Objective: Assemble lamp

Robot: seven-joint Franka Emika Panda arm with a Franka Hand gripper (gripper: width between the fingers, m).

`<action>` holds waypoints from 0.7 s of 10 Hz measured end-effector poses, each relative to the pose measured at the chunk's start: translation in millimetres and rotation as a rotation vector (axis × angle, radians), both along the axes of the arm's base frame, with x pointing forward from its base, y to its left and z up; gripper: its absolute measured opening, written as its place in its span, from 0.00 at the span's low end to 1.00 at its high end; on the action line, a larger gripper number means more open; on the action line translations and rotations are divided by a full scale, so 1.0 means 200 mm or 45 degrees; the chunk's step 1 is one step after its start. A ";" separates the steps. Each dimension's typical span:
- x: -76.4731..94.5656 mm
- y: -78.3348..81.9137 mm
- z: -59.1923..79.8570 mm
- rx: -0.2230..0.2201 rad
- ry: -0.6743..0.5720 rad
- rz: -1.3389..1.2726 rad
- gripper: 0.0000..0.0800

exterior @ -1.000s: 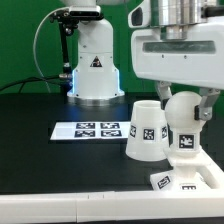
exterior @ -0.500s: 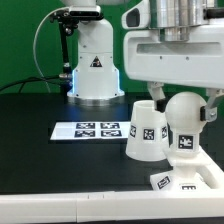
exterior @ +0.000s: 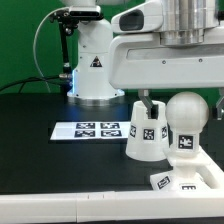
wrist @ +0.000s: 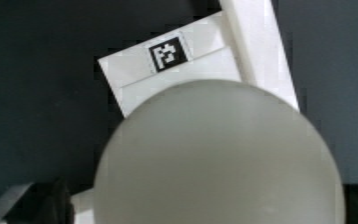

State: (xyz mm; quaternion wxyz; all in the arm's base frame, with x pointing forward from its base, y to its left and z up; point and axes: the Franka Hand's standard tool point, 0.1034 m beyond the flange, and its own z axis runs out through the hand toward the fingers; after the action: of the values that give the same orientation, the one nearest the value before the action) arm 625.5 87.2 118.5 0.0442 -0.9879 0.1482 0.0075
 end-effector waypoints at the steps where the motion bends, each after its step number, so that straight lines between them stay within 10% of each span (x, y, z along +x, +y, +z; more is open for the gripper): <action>1: 0.01 0.03 0.00 -0.040 -0.030 0.170 0.87; 7: 0.01 0.06 0.00 -0.057 -0.031 -0.069 0.71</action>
Offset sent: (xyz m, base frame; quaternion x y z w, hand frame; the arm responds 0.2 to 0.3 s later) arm 0.0000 0.0000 0.0000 0.0000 0.0000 0.0000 1.0000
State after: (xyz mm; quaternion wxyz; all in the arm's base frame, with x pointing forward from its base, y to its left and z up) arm 627.5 98.6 118.4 0.0240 -0.9843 0.1746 -0.0092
